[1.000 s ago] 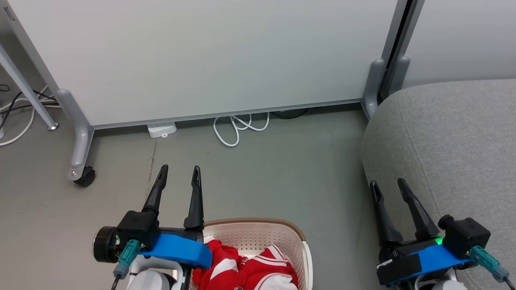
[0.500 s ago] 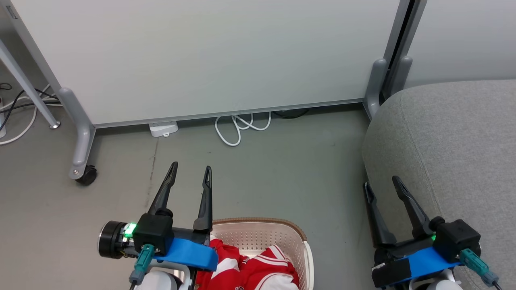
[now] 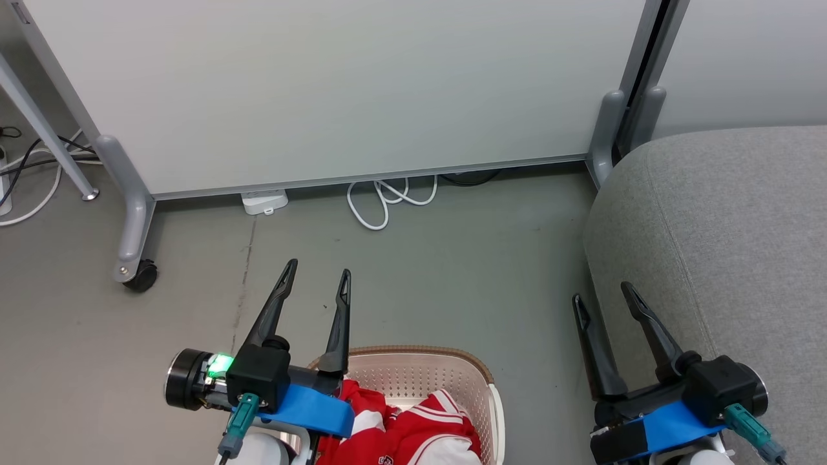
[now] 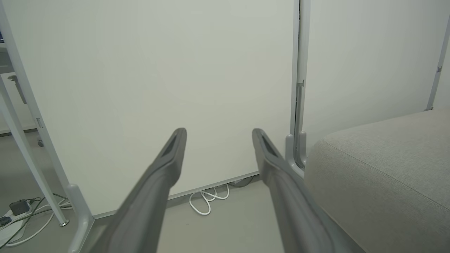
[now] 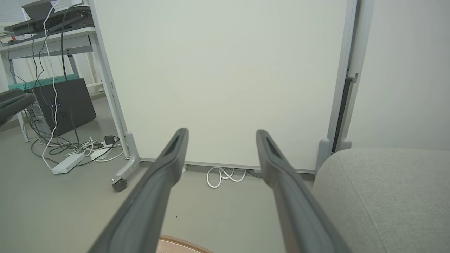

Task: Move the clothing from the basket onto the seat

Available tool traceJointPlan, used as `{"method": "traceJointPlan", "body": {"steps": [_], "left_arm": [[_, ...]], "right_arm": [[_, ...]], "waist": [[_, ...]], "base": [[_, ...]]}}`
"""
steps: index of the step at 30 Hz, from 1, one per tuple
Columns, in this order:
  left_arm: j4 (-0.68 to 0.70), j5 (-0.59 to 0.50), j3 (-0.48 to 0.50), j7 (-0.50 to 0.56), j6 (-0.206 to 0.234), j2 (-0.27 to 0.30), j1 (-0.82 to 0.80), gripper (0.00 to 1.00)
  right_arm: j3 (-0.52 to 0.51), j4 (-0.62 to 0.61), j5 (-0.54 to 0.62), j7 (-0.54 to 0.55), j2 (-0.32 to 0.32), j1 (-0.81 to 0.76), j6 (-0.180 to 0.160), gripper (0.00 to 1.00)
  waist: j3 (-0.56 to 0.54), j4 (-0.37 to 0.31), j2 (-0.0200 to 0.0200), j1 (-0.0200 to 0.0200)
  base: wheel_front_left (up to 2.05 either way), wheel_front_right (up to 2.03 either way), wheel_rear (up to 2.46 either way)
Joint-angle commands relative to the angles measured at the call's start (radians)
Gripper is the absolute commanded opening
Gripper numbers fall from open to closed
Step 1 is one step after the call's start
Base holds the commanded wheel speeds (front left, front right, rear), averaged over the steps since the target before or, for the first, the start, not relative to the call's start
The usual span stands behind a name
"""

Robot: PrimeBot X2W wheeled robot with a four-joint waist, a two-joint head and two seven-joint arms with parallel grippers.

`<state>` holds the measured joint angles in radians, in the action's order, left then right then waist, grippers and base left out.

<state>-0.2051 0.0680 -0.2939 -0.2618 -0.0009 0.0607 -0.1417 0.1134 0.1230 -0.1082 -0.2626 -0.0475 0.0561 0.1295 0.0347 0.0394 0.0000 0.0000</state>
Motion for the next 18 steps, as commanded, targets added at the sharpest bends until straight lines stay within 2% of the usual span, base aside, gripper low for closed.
{"method": "traceJointPlan", "body": {"steps": [1,18], "left_arm": [[-0.007,0.002,0.007,-0.005,-0.006,0.001,-0.009,1.00],[-0.039,0.009,0.019,-0.005,-0.029,-0.009,-0.016,1.00]], "right_arm": [[0.000,0.002,-0.008,-0.003,-0.005,-0.003,0.002,1.00],[0.003,0.020,-0.017,-0.003,-0.005,0.005,0.002,1.00]], "waist": [[0.000,0.000,0.0000,0.0000],[0.006,0.003,0.0000,0.0000]], "base": [[0.00,0.00,0.00],[0.00,0.00,0.00]]}}
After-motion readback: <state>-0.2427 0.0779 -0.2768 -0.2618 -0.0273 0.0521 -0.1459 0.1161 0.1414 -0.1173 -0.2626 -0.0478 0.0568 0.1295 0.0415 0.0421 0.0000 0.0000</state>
